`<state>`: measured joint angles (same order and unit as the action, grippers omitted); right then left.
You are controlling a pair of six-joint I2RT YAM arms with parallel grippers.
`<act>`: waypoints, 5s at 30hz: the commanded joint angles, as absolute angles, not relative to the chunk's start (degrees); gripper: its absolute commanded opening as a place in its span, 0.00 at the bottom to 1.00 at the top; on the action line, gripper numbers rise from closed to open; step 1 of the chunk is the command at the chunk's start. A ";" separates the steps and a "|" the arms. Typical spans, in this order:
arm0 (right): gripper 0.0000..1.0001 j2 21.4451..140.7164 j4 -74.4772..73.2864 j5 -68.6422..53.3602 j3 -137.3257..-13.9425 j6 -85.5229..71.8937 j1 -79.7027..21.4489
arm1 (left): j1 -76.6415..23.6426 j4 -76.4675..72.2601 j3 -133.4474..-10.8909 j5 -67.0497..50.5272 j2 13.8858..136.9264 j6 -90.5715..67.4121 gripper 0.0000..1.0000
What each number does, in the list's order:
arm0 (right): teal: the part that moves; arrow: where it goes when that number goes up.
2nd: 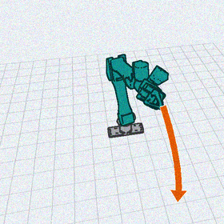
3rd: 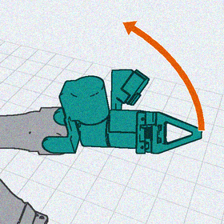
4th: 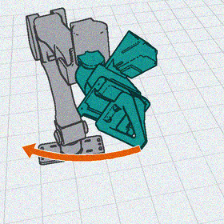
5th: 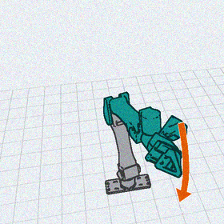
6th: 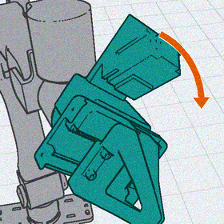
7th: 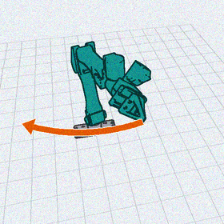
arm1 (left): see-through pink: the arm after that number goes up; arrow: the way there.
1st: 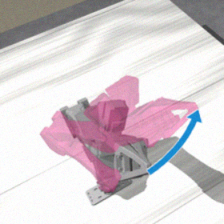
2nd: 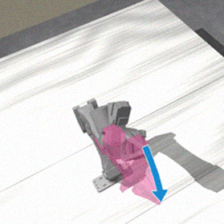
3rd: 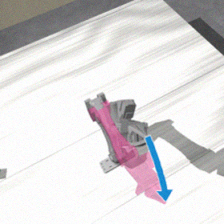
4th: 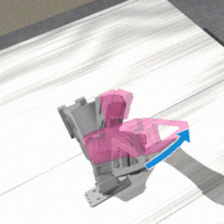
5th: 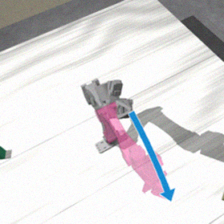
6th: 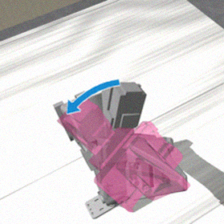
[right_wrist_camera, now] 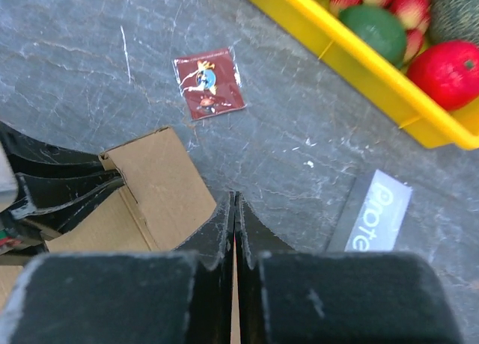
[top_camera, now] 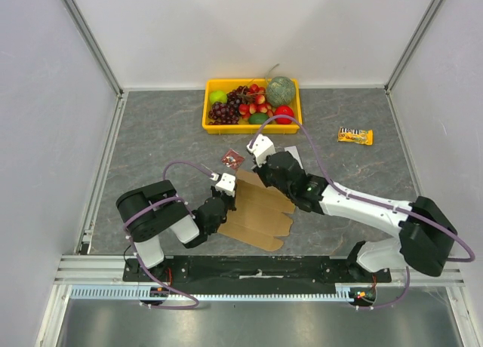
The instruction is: Fold the paper box
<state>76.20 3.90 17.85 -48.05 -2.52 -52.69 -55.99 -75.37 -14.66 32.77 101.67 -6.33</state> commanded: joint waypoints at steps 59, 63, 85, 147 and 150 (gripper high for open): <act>0.02 85.78 9.05 -1.41 -47.20 -7.65 -50.63 | -56.34 -85.96 -13.71 32.43 104.68 -6.94 0.26; 0.02 86.13 8.18 -1.93 -47.55 -7.38 -50.63 | -56.34 -85.78 -13.80 32.17 104.50 -6.94 0.26; 0.02 87.01 5.27 1.58 -48.96 -5.19 -50.63 | -56.51 -71.56 -7.82 25.67 84.22 -12.82 0.65; 0.46 56.51 -35.33 16.53 -46.50 -25.92 -38.06 | -41.66 -7.03 -55.97 -14.75 80.49 -8.27 0.50; 0.46 56.69 -35.68 14.07 -45.62 -26.28 -35.78 | -41.66 -5.89 -59.23 -19.14 85.33 -5.98 0.47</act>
<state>57.06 -32.82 17.58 -46.33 -23.90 -37.85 -41.93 -7.35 -54.19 -9.52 81.08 -12.03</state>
